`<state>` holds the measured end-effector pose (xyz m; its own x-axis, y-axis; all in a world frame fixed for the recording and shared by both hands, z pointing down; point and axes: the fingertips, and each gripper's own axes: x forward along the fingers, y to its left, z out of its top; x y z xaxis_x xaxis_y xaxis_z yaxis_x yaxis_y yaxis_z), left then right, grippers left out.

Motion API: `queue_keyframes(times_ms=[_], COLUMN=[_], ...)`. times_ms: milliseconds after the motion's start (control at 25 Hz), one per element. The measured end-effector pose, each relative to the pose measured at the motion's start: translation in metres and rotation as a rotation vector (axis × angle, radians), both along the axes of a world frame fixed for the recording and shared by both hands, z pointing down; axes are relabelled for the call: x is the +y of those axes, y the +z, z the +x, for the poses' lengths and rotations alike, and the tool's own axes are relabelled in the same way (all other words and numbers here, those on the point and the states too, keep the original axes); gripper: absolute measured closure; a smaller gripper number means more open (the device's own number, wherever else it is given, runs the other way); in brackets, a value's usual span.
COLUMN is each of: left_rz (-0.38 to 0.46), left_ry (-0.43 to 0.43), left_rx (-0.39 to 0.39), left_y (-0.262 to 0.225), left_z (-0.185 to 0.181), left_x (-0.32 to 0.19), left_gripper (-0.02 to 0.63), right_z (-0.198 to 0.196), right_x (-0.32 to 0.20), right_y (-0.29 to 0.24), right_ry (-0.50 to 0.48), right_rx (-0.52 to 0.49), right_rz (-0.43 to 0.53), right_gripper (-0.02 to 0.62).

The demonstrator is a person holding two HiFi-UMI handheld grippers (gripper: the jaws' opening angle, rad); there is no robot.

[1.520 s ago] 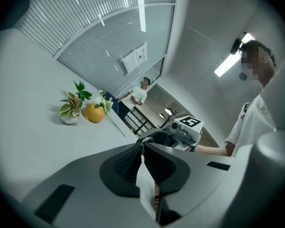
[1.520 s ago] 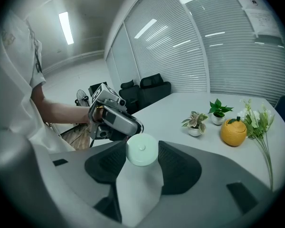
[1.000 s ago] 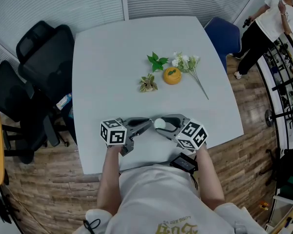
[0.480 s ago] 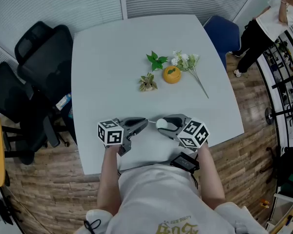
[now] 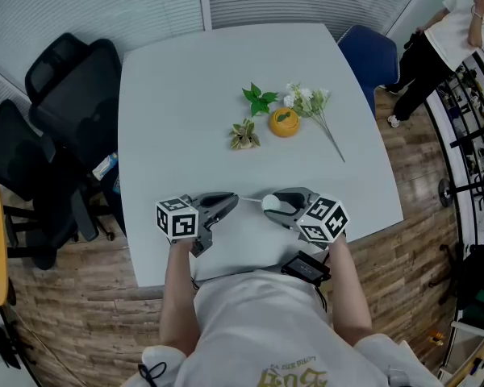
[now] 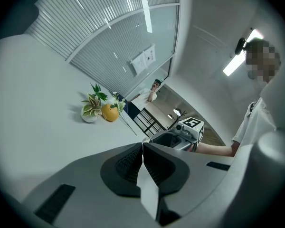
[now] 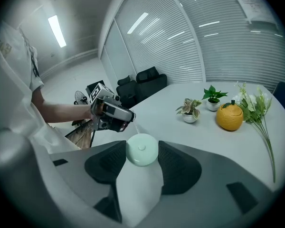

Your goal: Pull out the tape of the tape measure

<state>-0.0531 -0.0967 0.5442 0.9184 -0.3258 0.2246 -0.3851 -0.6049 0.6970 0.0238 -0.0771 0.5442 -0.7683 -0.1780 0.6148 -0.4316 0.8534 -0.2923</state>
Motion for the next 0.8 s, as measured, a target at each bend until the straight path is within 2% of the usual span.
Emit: queue_keyframes(times_ms=[800], left_rz=[0.003], left_ry=[-0.012], left_rx=[-0.020], left_y=[0.000], left_z=[-0.002], left_x=[0.002], left_gripper=[0.595], right_z=[0.015], right_x=[0.003], right_y=[0.001], right_ry=[0.016], right_rx=[0.011], right_rz=[-0.010], right_gripper=[0.368])
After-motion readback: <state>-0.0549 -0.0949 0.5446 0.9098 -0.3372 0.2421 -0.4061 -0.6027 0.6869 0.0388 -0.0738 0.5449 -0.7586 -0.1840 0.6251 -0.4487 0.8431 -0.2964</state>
